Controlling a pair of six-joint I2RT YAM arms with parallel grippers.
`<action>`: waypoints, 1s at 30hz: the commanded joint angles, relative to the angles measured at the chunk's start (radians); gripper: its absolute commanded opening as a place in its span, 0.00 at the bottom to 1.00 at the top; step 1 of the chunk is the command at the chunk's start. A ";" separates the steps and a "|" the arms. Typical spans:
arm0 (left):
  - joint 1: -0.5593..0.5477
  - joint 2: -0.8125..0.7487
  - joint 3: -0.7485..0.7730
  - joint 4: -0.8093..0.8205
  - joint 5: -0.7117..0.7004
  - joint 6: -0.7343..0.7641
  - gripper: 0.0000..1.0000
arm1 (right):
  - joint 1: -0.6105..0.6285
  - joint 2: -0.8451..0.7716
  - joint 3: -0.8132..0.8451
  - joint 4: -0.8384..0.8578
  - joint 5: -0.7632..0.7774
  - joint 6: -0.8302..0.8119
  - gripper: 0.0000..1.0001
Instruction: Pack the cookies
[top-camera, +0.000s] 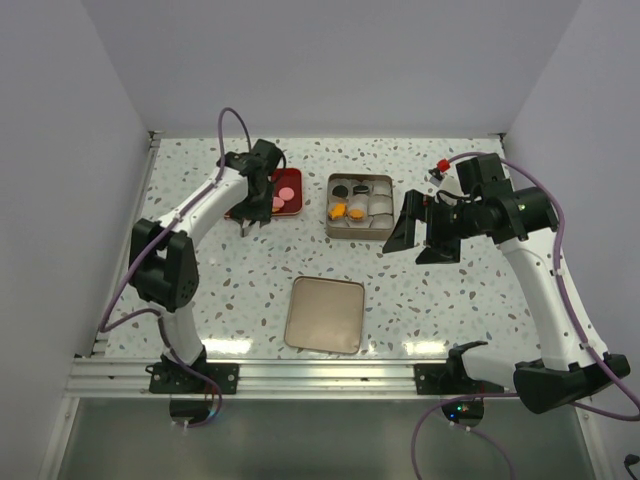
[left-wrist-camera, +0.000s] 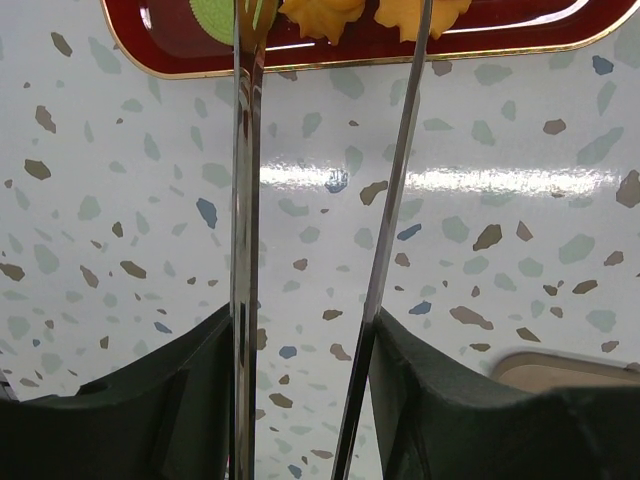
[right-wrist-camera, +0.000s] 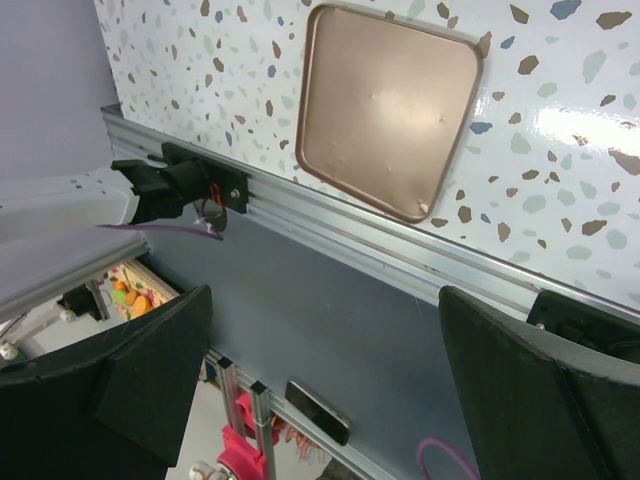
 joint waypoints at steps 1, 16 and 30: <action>0.011 0.024 0.035 -0.013 -0.016 -0.011 0.54 | 0.007 -0.005 0.000 0.000 -0.012 -0.018 0.99; 0.022 0.064 0.067 -0.040 -0.016 -0.031 0.52 | 0.021 0.004 0.002 -0.005 -0.003 -0.023 0.99; 0.053 0.066 0.040 -0.037 0.018 -0.023 0.49 | 0.024 0.007 0.002 0.000 -0.002 -0.023 0.99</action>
